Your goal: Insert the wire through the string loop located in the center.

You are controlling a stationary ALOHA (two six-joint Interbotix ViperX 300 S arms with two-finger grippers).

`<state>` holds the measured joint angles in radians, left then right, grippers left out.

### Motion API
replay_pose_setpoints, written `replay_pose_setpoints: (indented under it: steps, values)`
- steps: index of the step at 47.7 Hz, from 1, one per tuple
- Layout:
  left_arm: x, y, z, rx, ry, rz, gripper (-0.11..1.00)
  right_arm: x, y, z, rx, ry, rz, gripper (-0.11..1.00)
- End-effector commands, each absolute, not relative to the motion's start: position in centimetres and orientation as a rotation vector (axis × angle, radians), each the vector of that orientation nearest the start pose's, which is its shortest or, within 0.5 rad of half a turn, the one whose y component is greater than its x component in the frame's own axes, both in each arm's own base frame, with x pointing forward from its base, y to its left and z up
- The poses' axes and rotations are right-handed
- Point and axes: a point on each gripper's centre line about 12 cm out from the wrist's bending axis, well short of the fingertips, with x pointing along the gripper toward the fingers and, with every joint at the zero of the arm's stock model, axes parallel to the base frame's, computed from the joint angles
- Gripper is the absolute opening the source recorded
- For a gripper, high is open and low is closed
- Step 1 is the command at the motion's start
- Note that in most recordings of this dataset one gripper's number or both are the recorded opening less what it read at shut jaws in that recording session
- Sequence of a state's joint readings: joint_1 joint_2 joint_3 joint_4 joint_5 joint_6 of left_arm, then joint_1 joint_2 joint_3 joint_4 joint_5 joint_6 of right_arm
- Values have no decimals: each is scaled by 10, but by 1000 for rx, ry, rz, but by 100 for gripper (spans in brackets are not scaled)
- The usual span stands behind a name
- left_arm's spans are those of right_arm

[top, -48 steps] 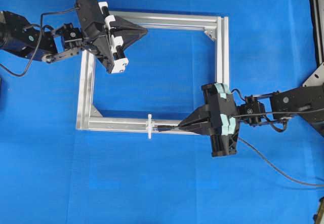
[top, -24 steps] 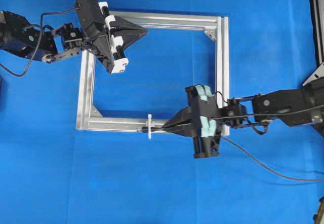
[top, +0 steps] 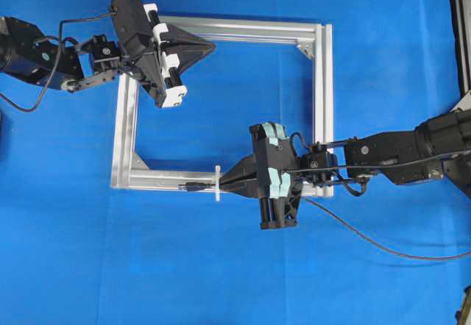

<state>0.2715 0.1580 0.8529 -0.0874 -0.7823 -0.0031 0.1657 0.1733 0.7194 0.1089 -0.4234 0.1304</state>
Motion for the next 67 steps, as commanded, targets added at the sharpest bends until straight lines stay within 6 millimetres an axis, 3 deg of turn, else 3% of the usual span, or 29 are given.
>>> replay_pose_setpoints:
  steps: [1, 21, 37, 55, 67]
  values:
    - [367, 108, 149, -80, 168, 333, 0, 405, 62, 137, 178, 442, 68, -4]
    - [361, 98, 145, -83, 186, 312, 0, 404, 62, 136, 177, 445, 68, -4]
    - [345, 44, 136, -80, 238, 176, 0, 404, 62, 137, 178, 444, 68, -4]
    - [331, -28, 142, -56, 237, -37, 0, 404, 62, 136, 176, 445, 69, -4]
    - [326, -51, 139, -48, 255, -106, 0, 404, 62, 136, 176, 447, 69, -4]
